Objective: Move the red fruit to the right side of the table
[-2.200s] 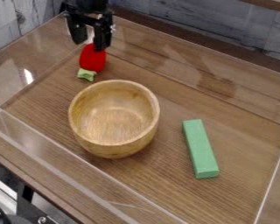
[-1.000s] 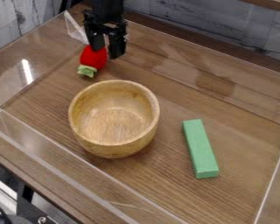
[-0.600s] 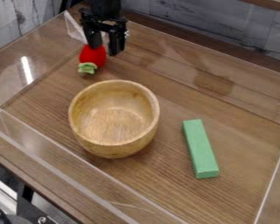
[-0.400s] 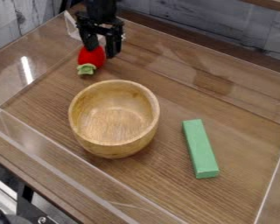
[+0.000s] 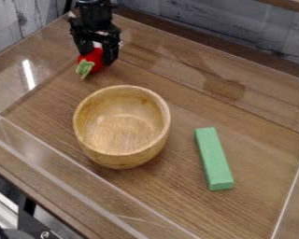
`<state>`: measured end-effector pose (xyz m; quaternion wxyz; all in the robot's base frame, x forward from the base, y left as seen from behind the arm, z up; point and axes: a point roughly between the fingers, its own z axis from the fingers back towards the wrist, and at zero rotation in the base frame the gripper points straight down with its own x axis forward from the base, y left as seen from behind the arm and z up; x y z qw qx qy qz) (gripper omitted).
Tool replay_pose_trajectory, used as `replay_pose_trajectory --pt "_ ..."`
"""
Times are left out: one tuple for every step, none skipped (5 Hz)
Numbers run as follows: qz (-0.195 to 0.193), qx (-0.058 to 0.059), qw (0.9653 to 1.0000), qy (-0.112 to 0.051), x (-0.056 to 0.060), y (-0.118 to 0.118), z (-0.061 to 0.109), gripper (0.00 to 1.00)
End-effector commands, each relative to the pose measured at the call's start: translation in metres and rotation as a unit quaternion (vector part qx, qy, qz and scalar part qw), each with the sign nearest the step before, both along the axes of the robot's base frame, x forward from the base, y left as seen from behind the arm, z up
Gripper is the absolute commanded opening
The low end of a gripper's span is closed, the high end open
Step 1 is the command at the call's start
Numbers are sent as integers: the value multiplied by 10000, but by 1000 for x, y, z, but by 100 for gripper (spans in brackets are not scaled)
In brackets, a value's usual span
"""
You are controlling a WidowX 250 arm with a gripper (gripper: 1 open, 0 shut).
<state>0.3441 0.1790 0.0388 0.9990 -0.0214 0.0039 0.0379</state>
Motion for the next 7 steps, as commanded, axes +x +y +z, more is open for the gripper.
replay_pose_trajectory --pt "93 35 9999 -45 -4 -5 8 0" --pt "163 18 9999 -51 -7 -17 19 0" --pt "218 -30 9997 -125 4 -19 37 0" --pt "210 -95 9995 -231 15 -23 57 0" --pt "-40 -110 9995 -277 29 -44 66 0" --pt "-269 -125 9992 -257 28 -69 68 0" --pt "-457 -129 9987 -181 27 -87 59 0"
